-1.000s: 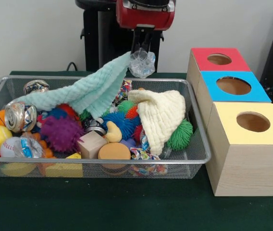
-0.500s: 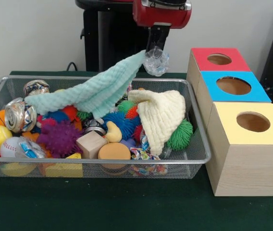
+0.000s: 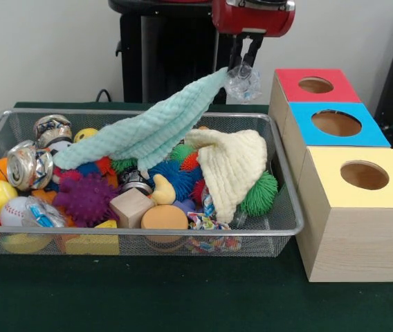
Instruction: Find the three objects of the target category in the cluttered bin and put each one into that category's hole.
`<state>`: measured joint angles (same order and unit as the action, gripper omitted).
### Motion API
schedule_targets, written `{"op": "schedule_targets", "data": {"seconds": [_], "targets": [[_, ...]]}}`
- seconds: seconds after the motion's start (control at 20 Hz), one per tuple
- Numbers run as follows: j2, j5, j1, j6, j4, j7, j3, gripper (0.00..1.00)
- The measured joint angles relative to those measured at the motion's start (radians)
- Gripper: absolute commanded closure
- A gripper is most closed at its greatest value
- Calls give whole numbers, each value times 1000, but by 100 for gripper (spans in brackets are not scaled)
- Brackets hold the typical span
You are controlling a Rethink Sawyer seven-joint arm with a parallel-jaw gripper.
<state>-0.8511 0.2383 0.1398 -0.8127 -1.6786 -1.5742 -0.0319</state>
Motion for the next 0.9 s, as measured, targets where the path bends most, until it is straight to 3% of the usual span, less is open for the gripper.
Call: {"op": "schedule_targets", "data": {"seconds": [0.9], "targets": [[4, -41, -57, 17, -26, -1, 71, 100]]}}
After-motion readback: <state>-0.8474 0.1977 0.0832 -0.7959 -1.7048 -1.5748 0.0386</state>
